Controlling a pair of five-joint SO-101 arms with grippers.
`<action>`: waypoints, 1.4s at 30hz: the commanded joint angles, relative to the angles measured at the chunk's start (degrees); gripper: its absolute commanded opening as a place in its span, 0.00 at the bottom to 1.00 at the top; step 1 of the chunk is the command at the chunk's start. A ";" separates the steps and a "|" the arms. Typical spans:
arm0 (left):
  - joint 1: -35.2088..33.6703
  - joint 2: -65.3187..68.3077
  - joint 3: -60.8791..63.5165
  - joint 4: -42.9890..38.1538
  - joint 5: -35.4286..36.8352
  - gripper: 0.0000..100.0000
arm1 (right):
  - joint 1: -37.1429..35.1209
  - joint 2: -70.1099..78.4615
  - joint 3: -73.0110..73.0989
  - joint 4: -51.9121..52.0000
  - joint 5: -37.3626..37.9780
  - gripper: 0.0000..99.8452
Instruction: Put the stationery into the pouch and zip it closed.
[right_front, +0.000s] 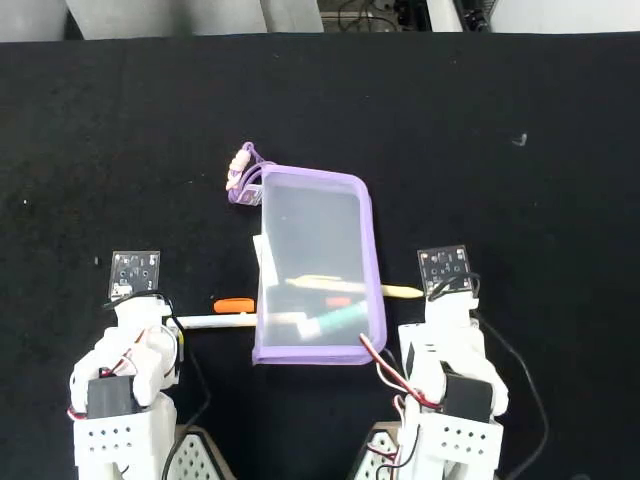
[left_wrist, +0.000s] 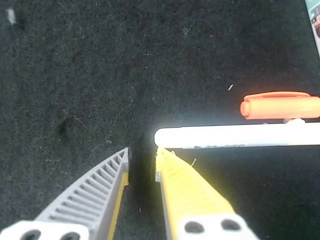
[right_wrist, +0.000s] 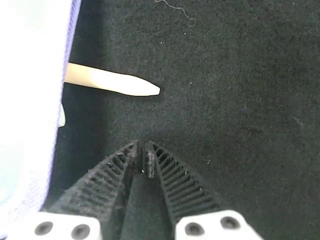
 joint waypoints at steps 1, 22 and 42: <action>0.04 -0.35 1.27 -0.97 0.26 0.10 | -0.44 -4.44 -0.13 0.35 -0.35 0.01; 0.22 -0.35 1.27 -0.97 0.26 0.10 | -9.05 -4.44 -2.07 -9.76 11.25 0.02; 0.13 -0.35 1.27 -0.97 0.26 0.10 | -25.49 18.68 -28.35 -13.80 5.98 0.23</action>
